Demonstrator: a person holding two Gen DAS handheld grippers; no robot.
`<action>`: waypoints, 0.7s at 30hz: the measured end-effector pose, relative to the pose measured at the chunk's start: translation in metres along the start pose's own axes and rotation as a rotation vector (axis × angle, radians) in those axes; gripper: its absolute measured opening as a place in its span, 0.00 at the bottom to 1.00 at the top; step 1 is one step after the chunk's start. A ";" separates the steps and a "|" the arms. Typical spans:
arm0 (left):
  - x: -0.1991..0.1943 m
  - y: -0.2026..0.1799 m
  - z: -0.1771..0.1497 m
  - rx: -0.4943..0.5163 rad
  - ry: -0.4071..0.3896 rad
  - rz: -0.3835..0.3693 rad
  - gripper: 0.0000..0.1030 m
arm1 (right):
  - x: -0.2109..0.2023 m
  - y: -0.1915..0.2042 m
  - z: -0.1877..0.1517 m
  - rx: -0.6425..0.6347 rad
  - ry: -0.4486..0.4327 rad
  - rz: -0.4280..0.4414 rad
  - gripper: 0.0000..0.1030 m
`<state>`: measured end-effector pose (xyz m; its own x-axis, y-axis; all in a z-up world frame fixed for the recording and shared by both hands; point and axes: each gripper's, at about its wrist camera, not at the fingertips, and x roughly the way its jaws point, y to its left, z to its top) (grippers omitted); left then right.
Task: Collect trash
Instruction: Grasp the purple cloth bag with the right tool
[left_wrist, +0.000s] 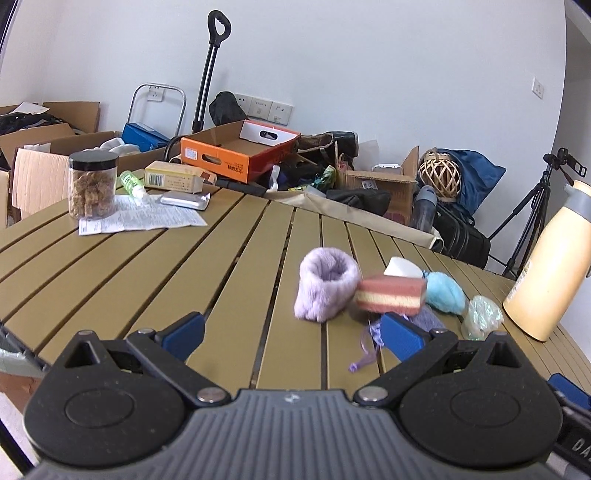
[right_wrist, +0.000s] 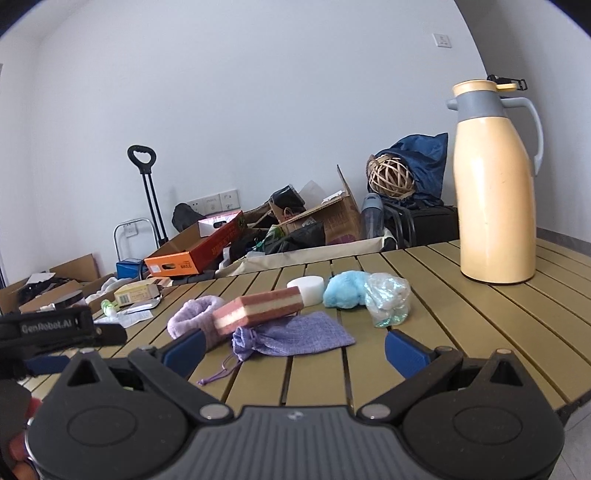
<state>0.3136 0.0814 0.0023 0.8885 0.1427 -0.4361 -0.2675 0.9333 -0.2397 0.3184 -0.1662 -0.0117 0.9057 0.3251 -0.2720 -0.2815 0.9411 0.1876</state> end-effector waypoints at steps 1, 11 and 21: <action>0.002 0.000 0.003 0.002 0.000 -0.002 1.00 | 0.004 0.003 0.001 -0.009 -0.006 0.000 1.00; 0.022 0.003 0.024 0.047 -0.020 0.004 1.00 | 0.045 0.020 0.019 -0.028 -0.024 0.018 1.00; 0.047 0.024 0.043 0.045 -0.019 0.055 1.00 | 0.098 0.040 0.032 -0.045 0.060 -0.002 1.00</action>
<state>0.3653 0.1245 0.0133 0.8797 0.2002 -0.4313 -0.2999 0.9375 -0.1764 0.4065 -0.0999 -0.0004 0.8859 0.3271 -0.3290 -0.2948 0.9445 0.1451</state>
